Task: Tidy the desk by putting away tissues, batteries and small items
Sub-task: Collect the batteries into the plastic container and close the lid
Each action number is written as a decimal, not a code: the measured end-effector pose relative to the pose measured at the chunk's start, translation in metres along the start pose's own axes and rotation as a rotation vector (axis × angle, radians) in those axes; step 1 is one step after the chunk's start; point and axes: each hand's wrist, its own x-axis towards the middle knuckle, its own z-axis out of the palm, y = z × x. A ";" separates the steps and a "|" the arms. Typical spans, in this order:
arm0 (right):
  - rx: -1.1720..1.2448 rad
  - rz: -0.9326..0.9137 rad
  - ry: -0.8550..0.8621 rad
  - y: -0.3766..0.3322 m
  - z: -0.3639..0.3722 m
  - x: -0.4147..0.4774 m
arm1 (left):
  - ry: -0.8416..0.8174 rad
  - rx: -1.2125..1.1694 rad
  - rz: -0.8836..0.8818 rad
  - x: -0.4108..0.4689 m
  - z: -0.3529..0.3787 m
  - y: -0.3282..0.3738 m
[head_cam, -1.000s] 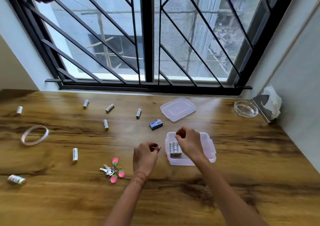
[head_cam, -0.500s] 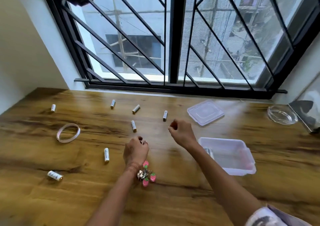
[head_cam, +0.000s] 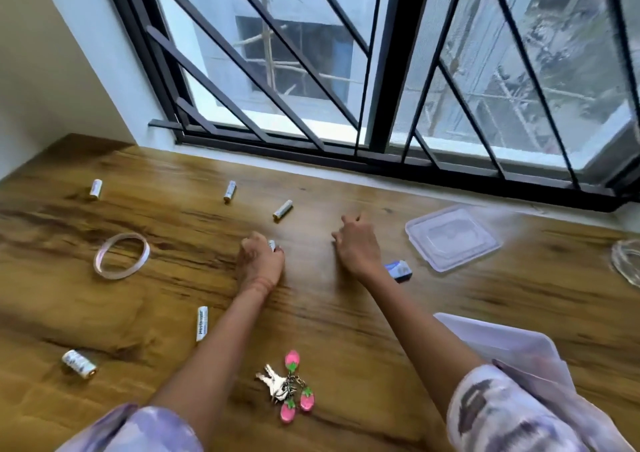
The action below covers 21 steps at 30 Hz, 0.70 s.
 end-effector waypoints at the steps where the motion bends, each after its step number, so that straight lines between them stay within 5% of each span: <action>1: -0.023 0.000 0.026 0.000 0.001 0.001 | 0.004 0.010 0.007 0.001 0.000 0.000; 6: -0.025 0.016 0.016 0.003 0.000 0.000 | -0.023 -0.031 0.021 0.000 -0.001 0.001; 12: 0.361 0.177 0.031 0.000 -0.033 -0.041 | -0.115 -0.199 0.128 -0.033 -0.002 0.016; 21: 0.561 0.357 0.260 0.037 -0.098 -0.144 | -0.623 -0.766 0.128 -0.122 0.000 0.054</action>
